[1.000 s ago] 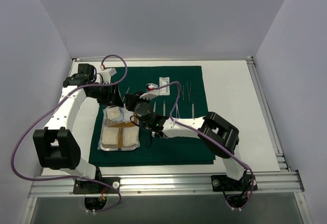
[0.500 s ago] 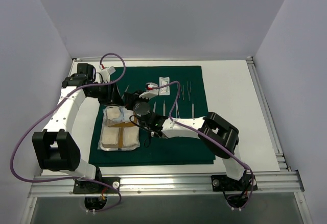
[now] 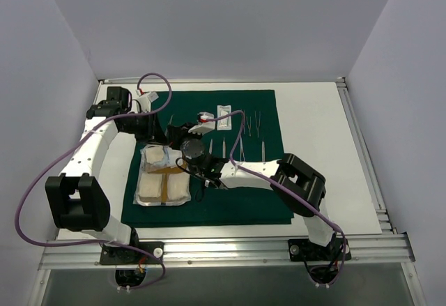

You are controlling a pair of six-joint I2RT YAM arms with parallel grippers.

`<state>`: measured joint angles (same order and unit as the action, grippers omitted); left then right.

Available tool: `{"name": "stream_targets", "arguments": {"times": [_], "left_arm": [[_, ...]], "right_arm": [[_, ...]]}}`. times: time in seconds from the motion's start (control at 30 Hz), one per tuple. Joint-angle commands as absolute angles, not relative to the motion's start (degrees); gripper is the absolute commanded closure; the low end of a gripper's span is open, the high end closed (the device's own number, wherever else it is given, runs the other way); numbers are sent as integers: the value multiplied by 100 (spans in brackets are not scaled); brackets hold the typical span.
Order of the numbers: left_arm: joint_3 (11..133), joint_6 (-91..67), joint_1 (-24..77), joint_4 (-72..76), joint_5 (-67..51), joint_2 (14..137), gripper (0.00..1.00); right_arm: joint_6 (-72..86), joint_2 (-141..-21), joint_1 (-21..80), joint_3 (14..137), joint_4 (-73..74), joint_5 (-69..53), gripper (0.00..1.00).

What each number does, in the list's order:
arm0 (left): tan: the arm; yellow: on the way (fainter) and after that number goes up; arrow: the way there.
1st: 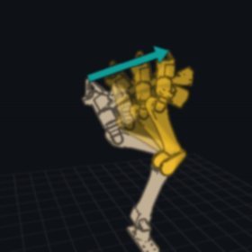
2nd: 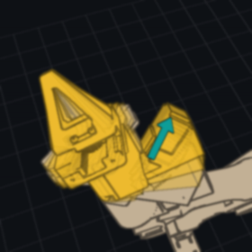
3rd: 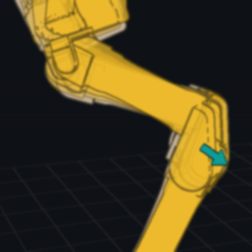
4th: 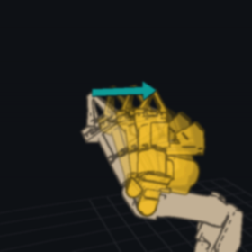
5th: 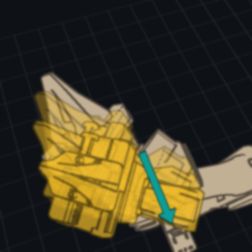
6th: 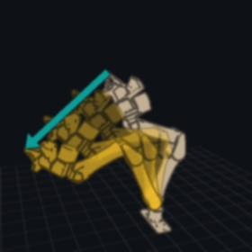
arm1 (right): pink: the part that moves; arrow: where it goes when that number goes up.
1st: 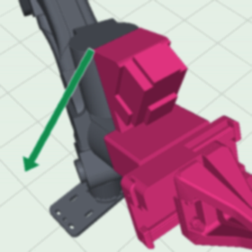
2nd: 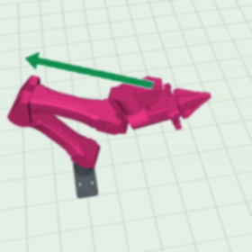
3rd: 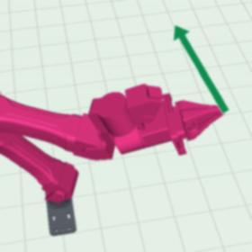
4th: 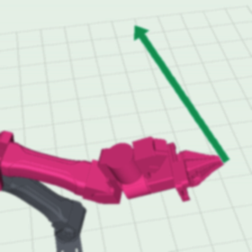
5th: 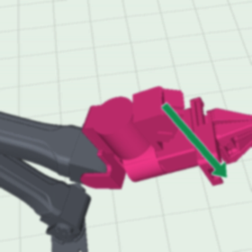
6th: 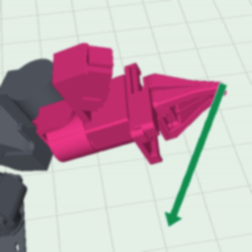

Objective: Open and lay out the surgical kit
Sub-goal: Pick up the medical item from the container.

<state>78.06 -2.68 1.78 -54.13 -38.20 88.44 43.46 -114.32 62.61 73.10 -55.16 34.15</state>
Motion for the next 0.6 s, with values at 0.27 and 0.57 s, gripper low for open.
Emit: {"name": "stream_targets", "arguments": {"times": [0.27, 0.57], "left_arm": [[7787, -141, 185, -5185, -3753, 8903, 98], [7620, 587, 193, -5501, -3551, 8649, 98]], "right_arm": [[4360, -11312, 6363, 7550, -5994, 3586, 100], [4219, -11206, 6346, 7418, -5933, 3762, 100]]}}
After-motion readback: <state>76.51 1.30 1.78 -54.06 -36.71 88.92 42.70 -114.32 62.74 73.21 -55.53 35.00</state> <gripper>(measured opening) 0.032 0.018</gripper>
